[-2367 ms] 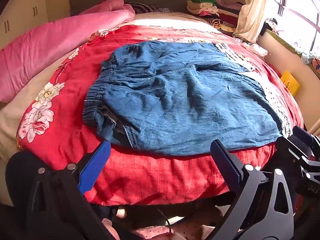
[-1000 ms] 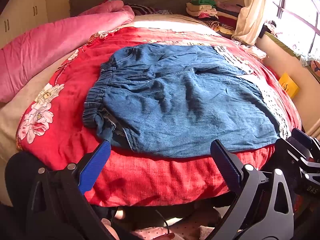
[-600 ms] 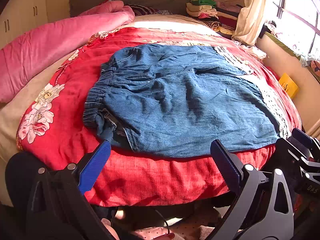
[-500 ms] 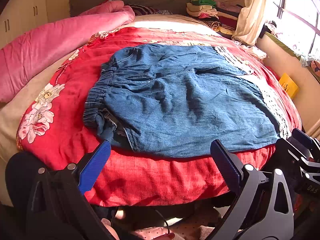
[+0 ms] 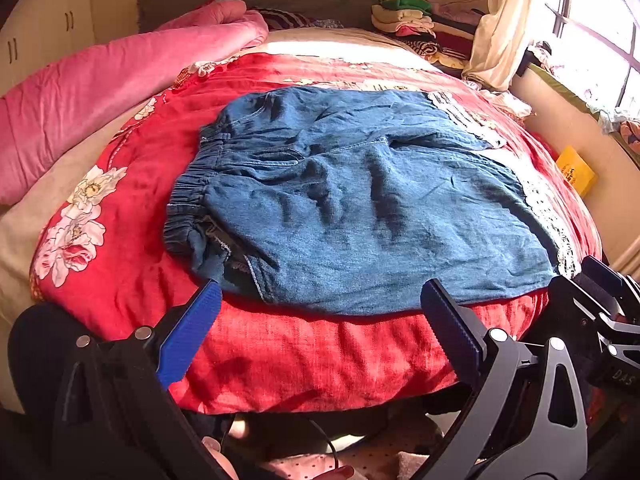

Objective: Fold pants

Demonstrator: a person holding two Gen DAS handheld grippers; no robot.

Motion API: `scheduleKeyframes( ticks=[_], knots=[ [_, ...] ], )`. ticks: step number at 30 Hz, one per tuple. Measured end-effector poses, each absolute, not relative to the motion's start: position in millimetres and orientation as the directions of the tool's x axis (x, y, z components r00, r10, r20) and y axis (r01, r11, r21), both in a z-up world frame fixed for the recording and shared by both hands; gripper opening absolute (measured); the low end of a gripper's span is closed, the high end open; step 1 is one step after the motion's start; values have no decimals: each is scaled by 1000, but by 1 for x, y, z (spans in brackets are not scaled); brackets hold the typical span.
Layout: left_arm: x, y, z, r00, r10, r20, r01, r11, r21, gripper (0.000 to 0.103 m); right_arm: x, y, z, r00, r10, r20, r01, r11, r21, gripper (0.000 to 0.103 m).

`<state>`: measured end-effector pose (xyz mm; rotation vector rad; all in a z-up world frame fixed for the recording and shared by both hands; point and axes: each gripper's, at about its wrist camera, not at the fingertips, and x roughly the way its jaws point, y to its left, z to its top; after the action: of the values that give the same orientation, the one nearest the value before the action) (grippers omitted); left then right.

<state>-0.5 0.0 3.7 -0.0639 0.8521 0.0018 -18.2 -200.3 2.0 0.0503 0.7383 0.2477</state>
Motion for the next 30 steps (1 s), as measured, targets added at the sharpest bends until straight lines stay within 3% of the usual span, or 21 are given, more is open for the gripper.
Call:
scheduleKeyframes(
  ticks=[15, 30],
  knots=[
    [17, 11, 5, 662, -34, -749, -32, 997, -74, 94, 7, -188, 0, 697, 235, -678, -224, 969, 106, 99],
    [121, 87, 18, 652, 42, -757, -127, 990, -54, 94, 116, -139, 28, 663, 300, -685, -352, 934, 69, 99]
  ],
)
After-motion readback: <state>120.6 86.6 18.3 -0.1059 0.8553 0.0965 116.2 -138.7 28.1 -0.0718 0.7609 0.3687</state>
